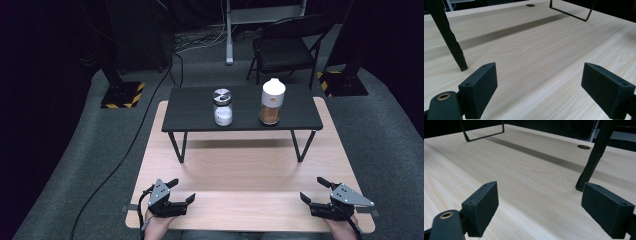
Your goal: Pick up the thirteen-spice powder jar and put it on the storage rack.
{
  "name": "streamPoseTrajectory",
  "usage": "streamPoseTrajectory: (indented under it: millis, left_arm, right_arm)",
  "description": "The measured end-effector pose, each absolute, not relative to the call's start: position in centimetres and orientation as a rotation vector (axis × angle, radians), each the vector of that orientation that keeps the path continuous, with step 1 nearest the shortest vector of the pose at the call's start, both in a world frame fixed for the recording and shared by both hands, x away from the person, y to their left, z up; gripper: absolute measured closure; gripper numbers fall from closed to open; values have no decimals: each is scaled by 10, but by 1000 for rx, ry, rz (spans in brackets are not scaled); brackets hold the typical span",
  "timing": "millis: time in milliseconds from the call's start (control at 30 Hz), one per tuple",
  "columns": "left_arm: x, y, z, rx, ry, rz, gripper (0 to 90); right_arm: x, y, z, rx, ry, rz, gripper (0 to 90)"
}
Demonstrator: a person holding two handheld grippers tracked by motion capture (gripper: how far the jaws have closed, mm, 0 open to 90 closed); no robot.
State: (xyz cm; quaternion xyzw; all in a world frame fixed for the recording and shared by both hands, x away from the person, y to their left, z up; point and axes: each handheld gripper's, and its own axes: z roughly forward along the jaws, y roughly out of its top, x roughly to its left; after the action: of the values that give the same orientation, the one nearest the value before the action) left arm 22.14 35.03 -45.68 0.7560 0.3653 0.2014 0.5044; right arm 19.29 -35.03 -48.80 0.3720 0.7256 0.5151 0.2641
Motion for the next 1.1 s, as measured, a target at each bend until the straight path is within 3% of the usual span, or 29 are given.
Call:
streamPoseTrajectory:
  millis: [1100]
  left_arm:
    - [221,350,-457,1825,879,484,127]
  right_arm:
    - [193,-350,-488,1001,1968,1388,130]
